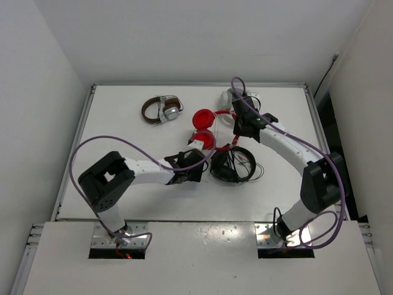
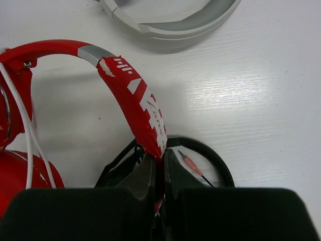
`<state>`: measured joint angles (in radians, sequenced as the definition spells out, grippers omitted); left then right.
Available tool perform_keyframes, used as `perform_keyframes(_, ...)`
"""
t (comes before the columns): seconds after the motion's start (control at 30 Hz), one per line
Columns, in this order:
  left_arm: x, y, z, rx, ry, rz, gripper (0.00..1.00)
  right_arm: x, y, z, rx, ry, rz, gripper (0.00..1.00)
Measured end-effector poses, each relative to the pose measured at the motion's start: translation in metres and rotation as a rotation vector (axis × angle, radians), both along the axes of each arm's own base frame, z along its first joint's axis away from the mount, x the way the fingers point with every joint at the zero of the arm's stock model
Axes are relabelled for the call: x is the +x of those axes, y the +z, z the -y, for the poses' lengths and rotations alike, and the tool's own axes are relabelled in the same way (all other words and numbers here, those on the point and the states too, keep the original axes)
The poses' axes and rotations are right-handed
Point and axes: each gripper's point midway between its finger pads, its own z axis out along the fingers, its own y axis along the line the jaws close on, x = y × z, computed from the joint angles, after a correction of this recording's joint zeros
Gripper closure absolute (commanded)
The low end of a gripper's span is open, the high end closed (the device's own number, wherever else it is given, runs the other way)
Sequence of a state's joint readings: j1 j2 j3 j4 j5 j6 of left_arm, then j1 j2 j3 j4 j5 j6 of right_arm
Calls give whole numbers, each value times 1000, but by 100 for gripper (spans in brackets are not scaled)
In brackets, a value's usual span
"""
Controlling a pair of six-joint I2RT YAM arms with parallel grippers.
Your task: Wrap the headphones
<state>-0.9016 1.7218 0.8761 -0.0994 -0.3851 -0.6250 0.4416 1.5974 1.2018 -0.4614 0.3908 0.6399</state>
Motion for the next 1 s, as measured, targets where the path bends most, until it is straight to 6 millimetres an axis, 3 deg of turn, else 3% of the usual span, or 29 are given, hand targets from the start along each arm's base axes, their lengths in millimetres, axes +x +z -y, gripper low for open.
perform_keyframes(0.17, -25, -3, -30, 29, -27, -9, 50, 0, -3, 1, -2, -5, -7, 100)
perform_keyframes(0.3, -34, -3, -42, 30, -43, -14, 63, 0, -4, -1, -2, -4, -10, 100)
perform_keyframes(0.37, -34, -4, -42, 26, -50, -16, 67, 2, -4, -4, -2, 0, -12, 100)
perform_keyframes(0.63, -25, -3, -28, -28, -90, -27, 100, 1, -8, -11, 0, 18, -22, 100)
perform_keyframes(0.83, -23, -2, -23, -27, -131, -31, 100, 2, -8, -13, 7, 20, -19, 100)
perform_keyframes(1.0, -32, 5, -32, 38, -233, -38, 100, 4, -8, -12, -6, 23, -2, 100)
